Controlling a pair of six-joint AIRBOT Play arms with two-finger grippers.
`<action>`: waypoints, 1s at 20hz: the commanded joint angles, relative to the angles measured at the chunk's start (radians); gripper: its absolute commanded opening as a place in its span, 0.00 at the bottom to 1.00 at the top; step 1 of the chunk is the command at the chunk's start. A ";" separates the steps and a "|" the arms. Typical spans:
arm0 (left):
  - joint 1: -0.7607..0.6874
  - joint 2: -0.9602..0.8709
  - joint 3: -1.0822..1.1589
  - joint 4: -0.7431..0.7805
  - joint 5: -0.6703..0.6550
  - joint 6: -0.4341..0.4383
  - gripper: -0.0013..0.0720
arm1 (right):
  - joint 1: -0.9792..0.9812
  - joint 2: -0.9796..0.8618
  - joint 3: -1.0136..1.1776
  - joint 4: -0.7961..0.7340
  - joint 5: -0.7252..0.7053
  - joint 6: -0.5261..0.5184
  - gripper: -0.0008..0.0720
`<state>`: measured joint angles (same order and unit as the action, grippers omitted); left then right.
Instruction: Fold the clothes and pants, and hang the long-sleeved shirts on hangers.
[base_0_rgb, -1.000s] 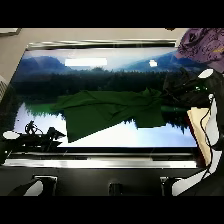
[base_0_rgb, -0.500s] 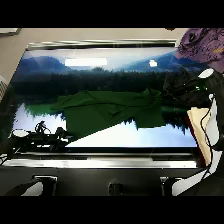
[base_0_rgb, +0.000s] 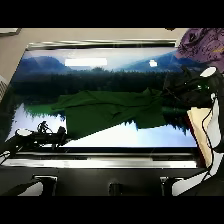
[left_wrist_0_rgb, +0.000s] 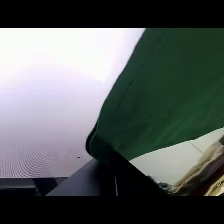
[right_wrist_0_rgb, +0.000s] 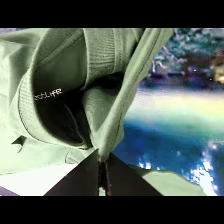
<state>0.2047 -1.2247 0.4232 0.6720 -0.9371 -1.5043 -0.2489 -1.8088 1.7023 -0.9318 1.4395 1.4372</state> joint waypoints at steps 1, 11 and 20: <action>0.000 -0.006 0.034 0.004 -0.004 0.045 0.04 | 0.001 0.034 0.001 -0.005 0.003 -0.005 0.04; 0.001 0.095 0.970 0.048 -0.051 0.095 0.03 | 0.001 0.244 0.416 -0.005 -0.177 0.179 0.04; 0.000 0.356 1.615 0.608 -0.192 -0.127 0.03 | 0.001 0.858 0.441 -0.237 -0.365 0.113 0.04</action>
<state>0.2047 -0.9680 1.9312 1.0523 -1.0763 -1.5368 -0.2485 -1.1240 2.1357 -1.0676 1.1328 1.5715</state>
